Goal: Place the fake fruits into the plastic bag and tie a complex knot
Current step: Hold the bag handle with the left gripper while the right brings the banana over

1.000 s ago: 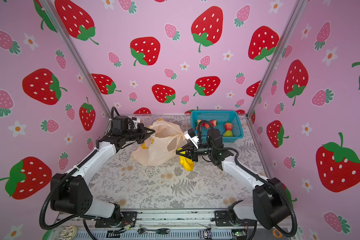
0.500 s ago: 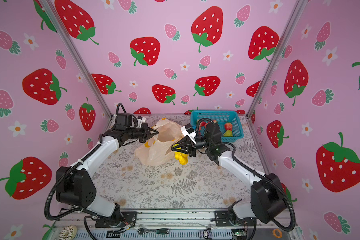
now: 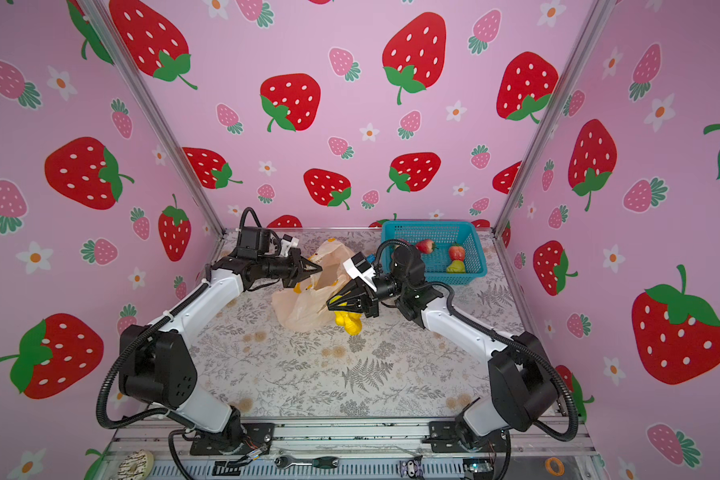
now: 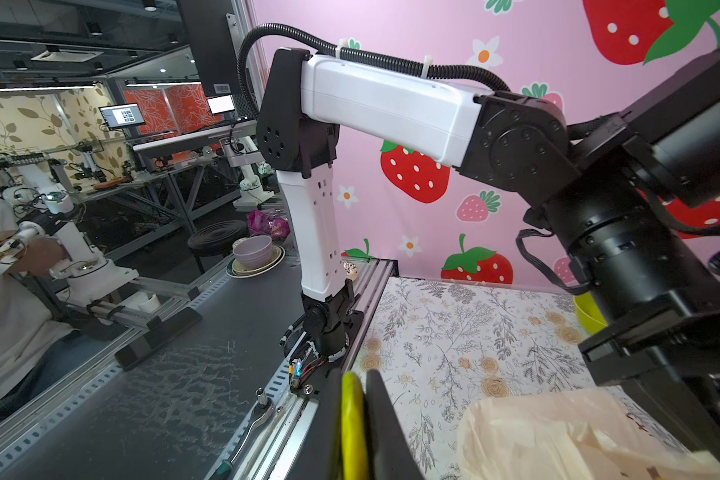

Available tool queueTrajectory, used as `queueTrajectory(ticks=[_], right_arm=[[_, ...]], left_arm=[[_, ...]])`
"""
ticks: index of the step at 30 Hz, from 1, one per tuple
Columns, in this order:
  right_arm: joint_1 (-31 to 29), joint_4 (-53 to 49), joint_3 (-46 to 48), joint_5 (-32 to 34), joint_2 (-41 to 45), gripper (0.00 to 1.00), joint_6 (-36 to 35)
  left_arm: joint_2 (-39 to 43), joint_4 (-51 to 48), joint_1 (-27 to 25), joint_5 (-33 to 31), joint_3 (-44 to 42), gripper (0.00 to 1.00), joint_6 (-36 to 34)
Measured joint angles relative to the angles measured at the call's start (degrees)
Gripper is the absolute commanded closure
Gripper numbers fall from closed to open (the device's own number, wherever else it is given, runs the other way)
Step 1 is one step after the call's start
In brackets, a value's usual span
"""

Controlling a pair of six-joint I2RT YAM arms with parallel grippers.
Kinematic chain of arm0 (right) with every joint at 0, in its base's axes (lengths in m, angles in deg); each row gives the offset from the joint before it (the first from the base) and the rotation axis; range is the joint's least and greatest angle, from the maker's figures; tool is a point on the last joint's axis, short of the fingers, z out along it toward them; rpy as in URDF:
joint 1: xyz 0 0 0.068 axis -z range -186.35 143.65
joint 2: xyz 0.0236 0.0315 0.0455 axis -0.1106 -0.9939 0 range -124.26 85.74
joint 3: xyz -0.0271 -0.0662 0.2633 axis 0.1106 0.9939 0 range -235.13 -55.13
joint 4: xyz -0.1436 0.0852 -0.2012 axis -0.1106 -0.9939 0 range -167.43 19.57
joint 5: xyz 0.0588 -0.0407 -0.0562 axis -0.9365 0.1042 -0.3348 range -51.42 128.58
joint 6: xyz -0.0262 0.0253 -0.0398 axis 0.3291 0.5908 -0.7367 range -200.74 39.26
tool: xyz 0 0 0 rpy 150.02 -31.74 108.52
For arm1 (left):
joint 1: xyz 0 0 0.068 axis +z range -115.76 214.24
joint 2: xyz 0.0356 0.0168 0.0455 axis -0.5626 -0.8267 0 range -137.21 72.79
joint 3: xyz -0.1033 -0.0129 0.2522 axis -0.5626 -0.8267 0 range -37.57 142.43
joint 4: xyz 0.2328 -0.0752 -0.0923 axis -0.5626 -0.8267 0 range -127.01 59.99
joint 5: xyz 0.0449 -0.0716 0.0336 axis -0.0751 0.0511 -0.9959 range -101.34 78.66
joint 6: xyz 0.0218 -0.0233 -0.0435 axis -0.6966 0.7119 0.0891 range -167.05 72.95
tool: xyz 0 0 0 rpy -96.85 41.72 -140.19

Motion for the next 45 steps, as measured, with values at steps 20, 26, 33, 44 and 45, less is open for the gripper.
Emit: queueTrajectory(ticks=[20,26,33,44,45], right_arm=[[0.42,1.33,-1.66,16.31,-1.95,1.0,1.55],[3.76,6.78,7.37,27.58,3.93,1.0,4.76],[4.46,20.26,8.41,20.13,3.69,1.0,11.21],[4.74,18.71,8.87,13.53,4.13,1.0,14.16],[4.81,15.72,8.9,14.69,4.92,1.0,13.79]], left_arm=[[-0.9,-8.98,-2.43,0.17,5.81,1.0,-7.61],[-1.01,-10.08,-2.43,0.11,5.95,1.0,-8.5],[-1.36,-10.58,-2.43,0.13,6.19,1.0,-8.98],[-1.95,-10.47,-1.95,-0.28,6.6,1.0,-8.74],[-1.95,-9.88,-1.68,-0.44,6.54,1.0,-8.24]])
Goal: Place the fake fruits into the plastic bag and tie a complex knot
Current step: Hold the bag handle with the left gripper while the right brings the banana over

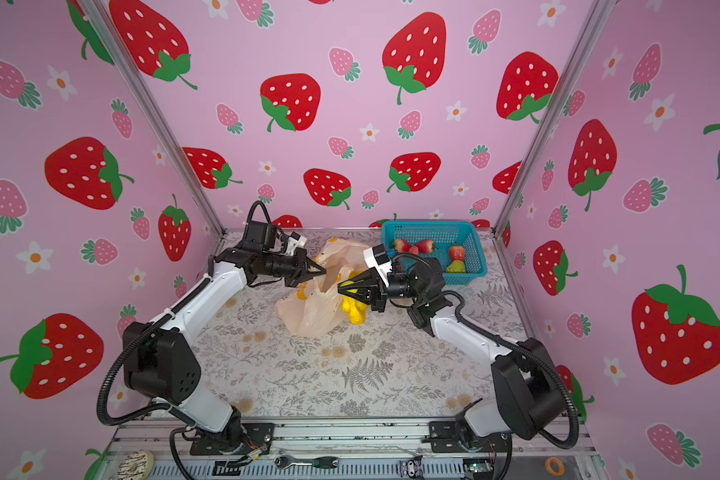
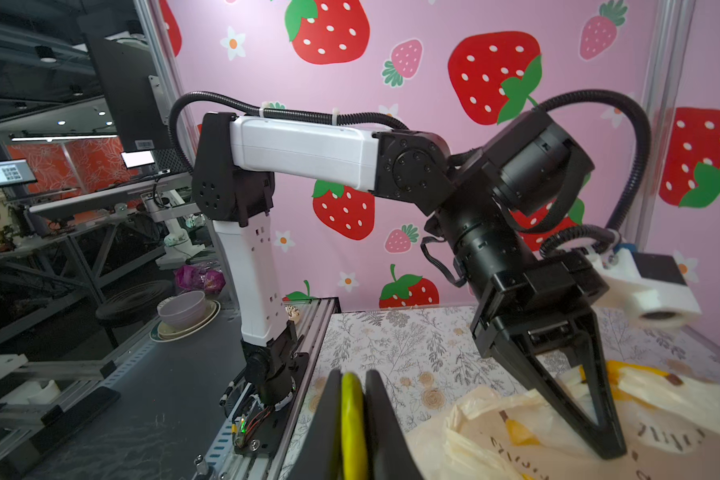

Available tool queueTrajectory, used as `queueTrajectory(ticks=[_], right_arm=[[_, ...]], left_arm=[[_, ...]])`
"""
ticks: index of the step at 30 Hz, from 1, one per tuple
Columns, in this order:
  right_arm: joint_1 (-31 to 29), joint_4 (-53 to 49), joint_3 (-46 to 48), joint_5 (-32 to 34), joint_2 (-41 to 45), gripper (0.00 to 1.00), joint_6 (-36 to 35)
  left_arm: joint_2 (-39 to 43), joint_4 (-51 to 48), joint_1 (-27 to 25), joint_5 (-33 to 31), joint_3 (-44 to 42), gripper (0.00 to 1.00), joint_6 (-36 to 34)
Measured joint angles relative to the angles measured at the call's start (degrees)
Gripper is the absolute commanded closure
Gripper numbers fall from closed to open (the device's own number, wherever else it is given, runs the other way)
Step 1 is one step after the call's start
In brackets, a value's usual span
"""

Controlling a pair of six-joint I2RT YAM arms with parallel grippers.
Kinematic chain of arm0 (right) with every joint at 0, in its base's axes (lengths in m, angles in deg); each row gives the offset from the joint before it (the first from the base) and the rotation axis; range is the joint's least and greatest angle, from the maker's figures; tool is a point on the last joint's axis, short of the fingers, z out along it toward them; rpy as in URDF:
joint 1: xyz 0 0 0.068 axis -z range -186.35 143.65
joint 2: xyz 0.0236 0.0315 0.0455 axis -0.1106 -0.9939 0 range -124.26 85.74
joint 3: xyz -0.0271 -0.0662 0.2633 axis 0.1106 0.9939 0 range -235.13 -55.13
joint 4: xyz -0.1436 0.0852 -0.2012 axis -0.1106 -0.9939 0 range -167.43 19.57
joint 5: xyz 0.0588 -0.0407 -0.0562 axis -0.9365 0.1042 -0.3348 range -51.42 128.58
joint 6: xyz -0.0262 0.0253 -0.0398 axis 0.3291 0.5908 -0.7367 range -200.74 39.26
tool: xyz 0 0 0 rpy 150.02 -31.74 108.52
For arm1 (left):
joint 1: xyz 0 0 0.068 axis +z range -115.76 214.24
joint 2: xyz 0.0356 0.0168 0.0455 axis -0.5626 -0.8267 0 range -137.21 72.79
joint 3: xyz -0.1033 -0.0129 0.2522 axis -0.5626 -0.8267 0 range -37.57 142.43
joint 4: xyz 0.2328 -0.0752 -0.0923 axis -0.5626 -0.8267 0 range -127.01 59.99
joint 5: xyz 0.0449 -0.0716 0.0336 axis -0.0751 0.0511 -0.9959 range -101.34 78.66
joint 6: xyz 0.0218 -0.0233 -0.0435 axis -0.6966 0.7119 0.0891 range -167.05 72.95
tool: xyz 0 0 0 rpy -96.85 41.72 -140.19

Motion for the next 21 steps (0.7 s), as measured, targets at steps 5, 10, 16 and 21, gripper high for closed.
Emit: queueTrajectory(ticks=[5,10,16,21], right_arm=[[0.28,-5.27,3.04,4.39,2.62,1.0,4.09],[0.26,-5.7,7.52,7.43,3.17,1.0,10.49],[-0.35,-2.73,8.09,9.42,3.21,1.0,17.97],[-1.27,2.97,8.07,10.43,3.02,1.0,23.82]], left_arm=[[0.52,2.47,1.95,-0.55,-1.16,1.0,2.27],[0.63,3.06,2.6,-1.14,-1.27,1.0,3.15],[0.63,3.17,2.6,-1.18,-1.38,1.0,3.48],[0.63,3.43,2.56,-1.25,-1.38,1.0,3.58]])
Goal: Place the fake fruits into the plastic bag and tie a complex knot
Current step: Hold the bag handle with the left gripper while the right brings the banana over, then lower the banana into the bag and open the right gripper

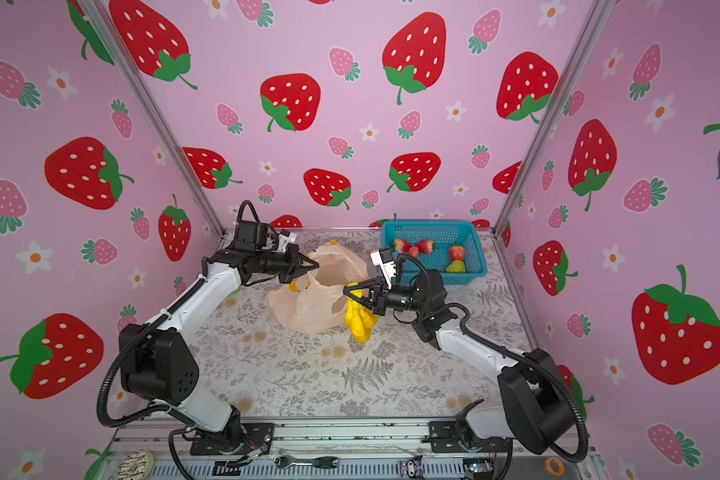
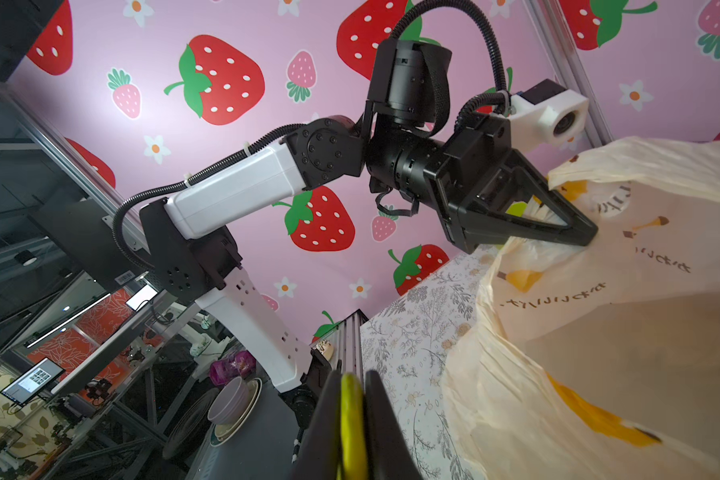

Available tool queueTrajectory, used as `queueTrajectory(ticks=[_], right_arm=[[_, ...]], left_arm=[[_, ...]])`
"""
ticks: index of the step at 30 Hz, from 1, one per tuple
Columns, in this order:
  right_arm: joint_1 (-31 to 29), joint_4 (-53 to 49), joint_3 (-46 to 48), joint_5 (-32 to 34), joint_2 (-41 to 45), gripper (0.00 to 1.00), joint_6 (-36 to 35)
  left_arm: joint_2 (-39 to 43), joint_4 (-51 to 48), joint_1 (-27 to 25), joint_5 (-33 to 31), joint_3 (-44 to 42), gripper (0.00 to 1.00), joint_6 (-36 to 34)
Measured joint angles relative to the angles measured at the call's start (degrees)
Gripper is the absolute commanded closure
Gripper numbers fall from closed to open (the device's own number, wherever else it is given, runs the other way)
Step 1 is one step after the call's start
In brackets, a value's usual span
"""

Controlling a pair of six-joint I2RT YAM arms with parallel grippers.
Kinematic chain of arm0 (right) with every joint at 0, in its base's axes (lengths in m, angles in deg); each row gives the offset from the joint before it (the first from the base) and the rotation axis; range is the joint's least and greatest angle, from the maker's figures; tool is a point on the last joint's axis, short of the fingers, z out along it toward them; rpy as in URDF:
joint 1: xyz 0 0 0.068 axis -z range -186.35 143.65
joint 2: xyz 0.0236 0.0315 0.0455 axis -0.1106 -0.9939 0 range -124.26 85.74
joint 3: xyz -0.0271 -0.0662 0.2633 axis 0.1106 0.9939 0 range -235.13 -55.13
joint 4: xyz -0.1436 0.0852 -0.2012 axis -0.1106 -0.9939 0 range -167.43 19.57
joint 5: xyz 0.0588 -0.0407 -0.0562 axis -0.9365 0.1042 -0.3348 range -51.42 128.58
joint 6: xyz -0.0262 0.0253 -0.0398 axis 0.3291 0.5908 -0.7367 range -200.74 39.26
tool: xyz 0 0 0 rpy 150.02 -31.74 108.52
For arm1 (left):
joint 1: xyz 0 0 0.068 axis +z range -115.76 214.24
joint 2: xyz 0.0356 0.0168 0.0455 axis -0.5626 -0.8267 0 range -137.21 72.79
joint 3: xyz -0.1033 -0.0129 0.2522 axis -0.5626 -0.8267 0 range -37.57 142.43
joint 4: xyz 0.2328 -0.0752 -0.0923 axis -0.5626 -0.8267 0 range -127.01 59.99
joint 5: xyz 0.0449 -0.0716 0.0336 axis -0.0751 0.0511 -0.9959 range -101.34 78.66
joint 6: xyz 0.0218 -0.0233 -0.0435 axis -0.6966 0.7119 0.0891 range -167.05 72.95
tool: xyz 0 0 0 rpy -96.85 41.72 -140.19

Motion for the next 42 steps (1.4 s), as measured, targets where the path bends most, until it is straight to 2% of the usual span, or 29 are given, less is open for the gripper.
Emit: queueTrajectory(ticks=[6,12,16,21,26,34,42], right_arm=[[-0.59,6.32,-0.33,1.03,-2.27,1.0,5.49],[0.17,7.19,-3.15,-1.42,-5.05,1.0,2.58],[1.38,6.51,-5.75,-7.52,-5.79,1.0,-5.05],[2.08,-0.59,-10.71,-15.8,-6.01,1.0,-18.47],[1.4,-6.73,-16.44,-22.27,-7.91,1.0,-27.04],[0.46,-15.47,-17.9,-28.74,-10.32,1.0,-35.65],[4.76,-23.87,-18.64,-32.37,-14.38,1.0,-43.98]], left_arm=[[0.0,0.02,-0.37,-0.28,-0.15,1.0,0.09],[0.0,0.0,-0.66,0.13,-0.26,1.0,0.04],[0.0,-0.11,-0.68,0.83,-0.26,1.0,-0.28],[0.0,-2.54,-1.6,2.01,0.61,1.0,-2.4],[-0.02,-4.35,-2.49,3.28,2.45,1.0,-4.31],[-1.27,-6.71,-2.58,5.11,3.96,1.0,-6.88],[-2.91,-11.15,-2.93,7.85,6.78,1.0,-10.88]])
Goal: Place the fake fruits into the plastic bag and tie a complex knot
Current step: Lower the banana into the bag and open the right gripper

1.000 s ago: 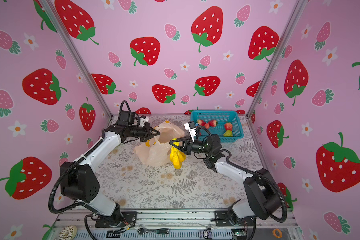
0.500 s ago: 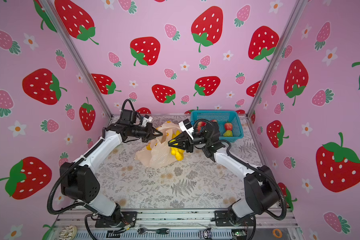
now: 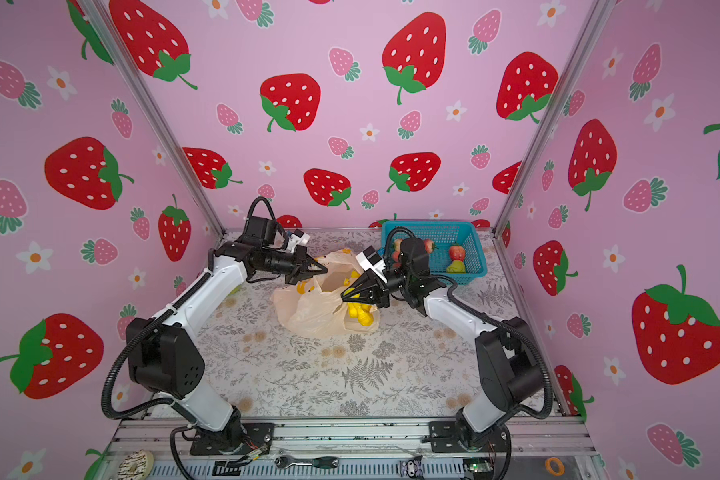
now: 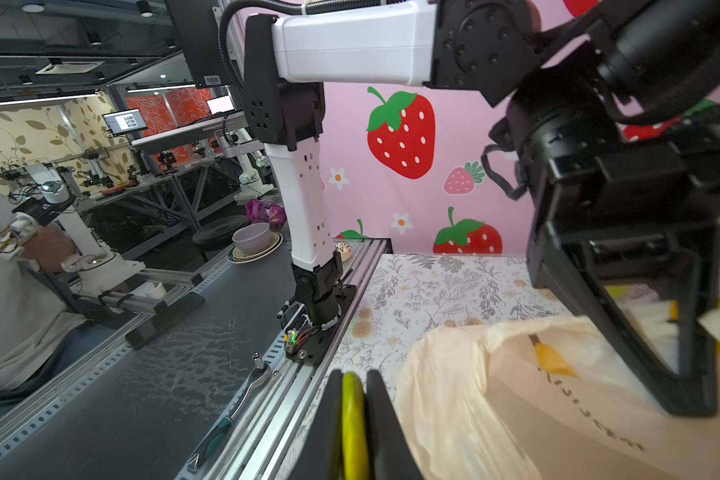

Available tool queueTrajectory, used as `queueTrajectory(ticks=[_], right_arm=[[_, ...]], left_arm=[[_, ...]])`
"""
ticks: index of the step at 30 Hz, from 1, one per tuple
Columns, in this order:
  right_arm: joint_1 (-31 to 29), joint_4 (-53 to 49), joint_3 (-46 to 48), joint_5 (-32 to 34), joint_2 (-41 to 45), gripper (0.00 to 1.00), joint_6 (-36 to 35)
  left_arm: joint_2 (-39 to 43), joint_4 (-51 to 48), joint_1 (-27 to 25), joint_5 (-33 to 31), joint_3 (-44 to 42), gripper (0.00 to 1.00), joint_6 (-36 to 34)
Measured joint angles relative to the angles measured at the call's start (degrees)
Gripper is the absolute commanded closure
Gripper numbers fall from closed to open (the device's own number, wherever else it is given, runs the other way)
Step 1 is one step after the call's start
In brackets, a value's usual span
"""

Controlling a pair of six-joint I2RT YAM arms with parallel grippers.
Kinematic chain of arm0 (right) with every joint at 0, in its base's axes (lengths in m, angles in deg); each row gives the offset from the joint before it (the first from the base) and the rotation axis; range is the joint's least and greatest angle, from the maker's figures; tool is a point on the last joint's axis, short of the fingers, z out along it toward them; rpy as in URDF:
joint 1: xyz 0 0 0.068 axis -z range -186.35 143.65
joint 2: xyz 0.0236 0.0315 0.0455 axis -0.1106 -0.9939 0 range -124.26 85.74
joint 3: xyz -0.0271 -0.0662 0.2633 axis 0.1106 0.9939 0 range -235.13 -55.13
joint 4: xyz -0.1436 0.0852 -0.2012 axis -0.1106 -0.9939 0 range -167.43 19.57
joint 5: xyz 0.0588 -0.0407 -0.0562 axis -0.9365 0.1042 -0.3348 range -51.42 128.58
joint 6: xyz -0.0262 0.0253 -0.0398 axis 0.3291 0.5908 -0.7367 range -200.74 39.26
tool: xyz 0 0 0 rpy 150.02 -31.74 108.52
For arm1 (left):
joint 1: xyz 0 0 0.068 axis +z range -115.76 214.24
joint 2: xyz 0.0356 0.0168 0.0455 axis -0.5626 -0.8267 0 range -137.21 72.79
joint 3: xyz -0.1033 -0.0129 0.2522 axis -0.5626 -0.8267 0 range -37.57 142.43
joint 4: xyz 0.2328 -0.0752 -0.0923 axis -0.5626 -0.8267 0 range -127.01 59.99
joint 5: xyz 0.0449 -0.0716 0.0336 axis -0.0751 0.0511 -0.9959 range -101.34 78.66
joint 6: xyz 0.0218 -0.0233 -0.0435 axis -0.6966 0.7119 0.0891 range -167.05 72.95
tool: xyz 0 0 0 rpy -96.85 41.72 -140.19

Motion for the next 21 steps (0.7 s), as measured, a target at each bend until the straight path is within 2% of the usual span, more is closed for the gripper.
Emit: queueTrajectory(ticks=[12,18,21], right_arm=[[-0.37,-5.99,-6.97,1.9,-9.49,1.0,-7.06],[-0.5,-6.62,-7.74,6.86,-10.29,1.0,-11.67],[-0.5,-7.76,-6.6,10.84,-9.51,1.0,-16.24]], left_arm=[[-1.38,-4.15,-3.56,0.87,2.05,1.0,-3.98],[-3.19,-5.35,-4.39,-1.16,2.08,1.0,-4.76],[-4.0,-6.58,-4.48,-3.39,2.27,1.0,-5.22]])
